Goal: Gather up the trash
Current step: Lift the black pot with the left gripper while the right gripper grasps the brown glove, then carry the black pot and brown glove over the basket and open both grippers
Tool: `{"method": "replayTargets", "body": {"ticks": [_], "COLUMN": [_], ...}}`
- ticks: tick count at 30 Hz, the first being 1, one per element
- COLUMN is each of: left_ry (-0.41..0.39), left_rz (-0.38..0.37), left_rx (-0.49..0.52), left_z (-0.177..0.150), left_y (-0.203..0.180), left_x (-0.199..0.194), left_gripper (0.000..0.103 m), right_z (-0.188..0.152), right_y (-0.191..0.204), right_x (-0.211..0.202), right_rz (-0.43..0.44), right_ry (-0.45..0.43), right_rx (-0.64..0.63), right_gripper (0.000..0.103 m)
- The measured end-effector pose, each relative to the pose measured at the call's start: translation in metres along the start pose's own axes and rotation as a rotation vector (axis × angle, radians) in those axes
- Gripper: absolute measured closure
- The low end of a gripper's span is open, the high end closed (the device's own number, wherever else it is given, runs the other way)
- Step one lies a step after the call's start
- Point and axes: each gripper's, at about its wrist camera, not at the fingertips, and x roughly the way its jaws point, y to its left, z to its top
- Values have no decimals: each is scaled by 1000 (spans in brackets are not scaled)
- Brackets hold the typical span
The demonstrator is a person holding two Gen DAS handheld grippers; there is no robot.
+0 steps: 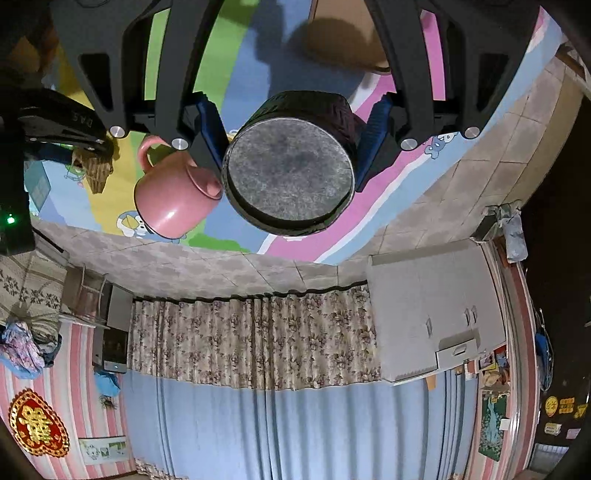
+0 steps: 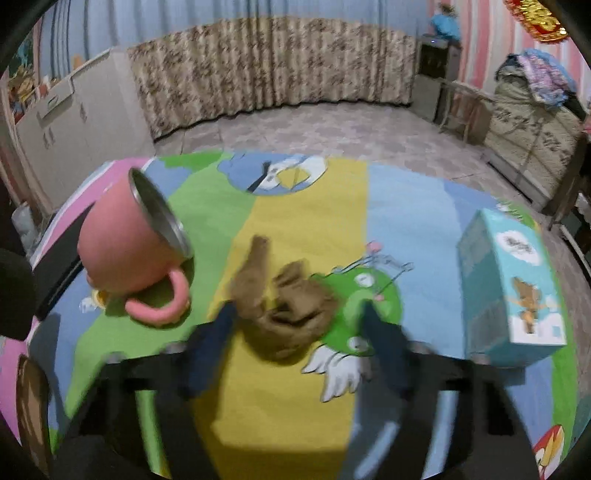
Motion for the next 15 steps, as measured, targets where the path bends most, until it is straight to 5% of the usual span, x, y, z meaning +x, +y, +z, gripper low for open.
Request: {"method": "replayTargets", "body": {"ticks": [7,15], "left_ry": [-4,-29], "left_rz": [-9,-16], "left_rx": [2,43], "left_z": [0,-3], "left_y": [-2,-14], "left_x": [-1,-5], "left_gripper": [42,41], "right_z": [-21,-83], "right_y": [-27,-103], "right_x": [-61,-173], "right_rz": [-23,-140], "right_ry": [-107,-177], "right_rx": [-11,44], "right_gripper": [54,54]}}
